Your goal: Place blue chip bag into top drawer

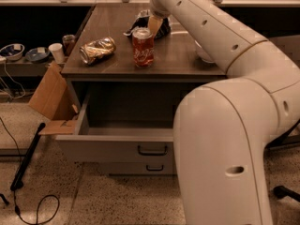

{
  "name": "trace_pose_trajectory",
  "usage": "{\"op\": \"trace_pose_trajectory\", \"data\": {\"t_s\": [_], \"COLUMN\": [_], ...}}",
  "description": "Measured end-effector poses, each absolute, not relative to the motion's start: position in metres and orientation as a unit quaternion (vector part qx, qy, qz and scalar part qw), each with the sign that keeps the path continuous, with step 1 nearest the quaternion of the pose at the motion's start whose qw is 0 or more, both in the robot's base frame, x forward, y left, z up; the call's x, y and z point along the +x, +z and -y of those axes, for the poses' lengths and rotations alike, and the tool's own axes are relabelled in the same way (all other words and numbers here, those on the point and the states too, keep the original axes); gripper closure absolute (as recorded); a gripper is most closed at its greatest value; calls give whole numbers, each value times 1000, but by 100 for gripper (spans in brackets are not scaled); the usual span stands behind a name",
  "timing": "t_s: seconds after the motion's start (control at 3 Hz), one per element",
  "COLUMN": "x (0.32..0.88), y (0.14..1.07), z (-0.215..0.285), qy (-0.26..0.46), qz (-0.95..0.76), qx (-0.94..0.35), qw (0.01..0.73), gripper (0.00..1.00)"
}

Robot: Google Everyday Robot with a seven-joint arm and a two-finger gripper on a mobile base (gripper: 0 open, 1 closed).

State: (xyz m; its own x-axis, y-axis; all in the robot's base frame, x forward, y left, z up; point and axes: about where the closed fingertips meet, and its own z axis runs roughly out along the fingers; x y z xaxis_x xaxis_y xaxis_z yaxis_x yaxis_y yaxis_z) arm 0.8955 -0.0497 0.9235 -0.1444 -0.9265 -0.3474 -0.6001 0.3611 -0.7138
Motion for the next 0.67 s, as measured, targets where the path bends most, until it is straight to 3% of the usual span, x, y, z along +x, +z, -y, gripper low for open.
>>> {"op": "trace_pose_trajectory", "data": {"t_s": [0.67], "x": [898], "y": [904], "z": [54], "qy": [-184], "qz": [-746], "qx": [-536], "qw": [350], "gripper": [0]}}
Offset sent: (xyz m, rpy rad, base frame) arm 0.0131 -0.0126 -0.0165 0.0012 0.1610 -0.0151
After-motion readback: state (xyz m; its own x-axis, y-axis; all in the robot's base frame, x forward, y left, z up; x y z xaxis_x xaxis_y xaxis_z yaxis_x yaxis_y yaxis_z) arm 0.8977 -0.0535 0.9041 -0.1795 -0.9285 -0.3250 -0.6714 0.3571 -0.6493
